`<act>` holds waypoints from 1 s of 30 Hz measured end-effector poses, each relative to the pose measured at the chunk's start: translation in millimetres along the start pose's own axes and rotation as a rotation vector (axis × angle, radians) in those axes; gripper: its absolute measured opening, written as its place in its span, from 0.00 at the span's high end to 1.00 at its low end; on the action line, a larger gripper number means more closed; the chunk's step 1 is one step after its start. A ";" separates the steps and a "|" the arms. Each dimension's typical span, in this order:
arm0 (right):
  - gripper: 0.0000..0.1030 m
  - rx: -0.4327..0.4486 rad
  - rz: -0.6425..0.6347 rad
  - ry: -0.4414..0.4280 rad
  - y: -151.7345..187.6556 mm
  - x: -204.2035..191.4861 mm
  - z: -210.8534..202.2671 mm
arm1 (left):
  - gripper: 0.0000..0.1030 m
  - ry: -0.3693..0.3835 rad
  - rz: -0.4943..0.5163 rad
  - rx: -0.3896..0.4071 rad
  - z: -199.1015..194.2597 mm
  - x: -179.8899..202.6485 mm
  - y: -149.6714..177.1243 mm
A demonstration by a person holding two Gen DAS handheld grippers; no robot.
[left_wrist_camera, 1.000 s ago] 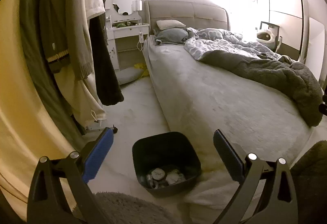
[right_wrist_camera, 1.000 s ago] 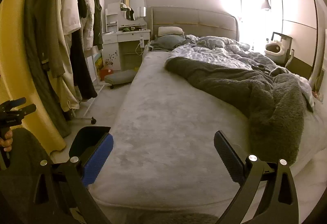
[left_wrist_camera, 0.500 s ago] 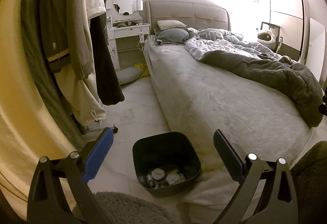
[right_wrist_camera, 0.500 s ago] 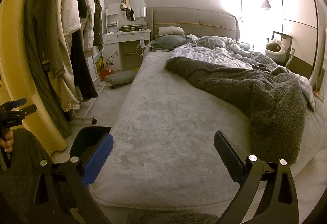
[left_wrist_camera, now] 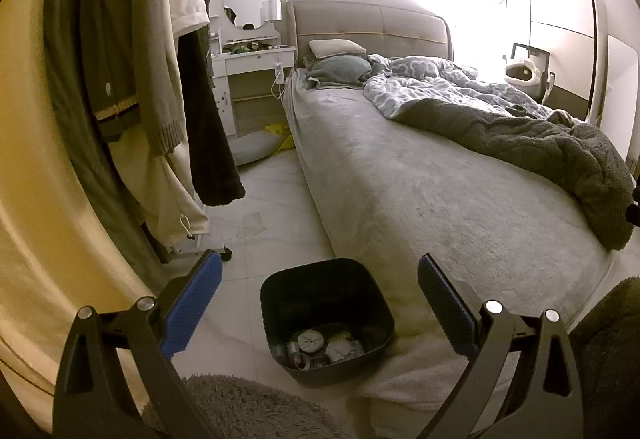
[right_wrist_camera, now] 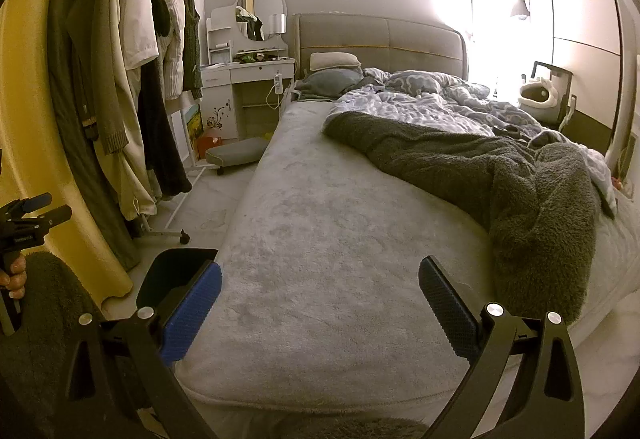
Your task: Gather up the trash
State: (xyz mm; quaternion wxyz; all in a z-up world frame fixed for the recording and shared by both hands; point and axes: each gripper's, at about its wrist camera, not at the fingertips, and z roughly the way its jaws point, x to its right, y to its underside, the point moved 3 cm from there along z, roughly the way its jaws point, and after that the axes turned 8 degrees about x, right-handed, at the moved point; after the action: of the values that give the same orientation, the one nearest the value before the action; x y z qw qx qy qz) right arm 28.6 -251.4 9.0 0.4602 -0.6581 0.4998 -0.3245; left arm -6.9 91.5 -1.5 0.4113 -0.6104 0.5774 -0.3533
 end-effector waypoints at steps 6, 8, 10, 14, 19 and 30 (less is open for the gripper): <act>0.03 0.000 0.000 0.000 -0.2 -0.1 -0.3 | 0.03 0.002 0.001 0.000 0.2 -0.9 0.1; 0.03 0.000 0.001 0.000 0.0 -0.2 -0.3 | 0.03 0.002 0.002 0.000 0.2 -1.1 0.0; 0.03 0.000 0.001 0.000 0.0 -0.2 -0.1 | 0.03 0.002 0.001 0.000 0.2 -0.8 0.1; 0.03 0.000 0.001 0.000 0.2 -0.4 0.0 | 0.03 0.002 0.000 0.000 0.1 -0.8 0.2; 0.03 0.000 0.001 0.000 0.3 -0.5 -0.1 | 0.03 0.001 0.003 0.000 0.2 -0.2 0.2; 0.03 -0.001 0.000 0.001 0.4 -0.7 0.1 | 0.03 -0.001 0.017 0.002 0.1 -0.6 -0.2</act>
State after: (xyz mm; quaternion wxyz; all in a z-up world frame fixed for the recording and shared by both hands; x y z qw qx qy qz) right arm 28.4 -250.8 8.6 0.4596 -0.6581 0.5004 -0.3245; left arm -6.8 92.1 -1.4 0.4150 -0.6054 0.5820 -0.3501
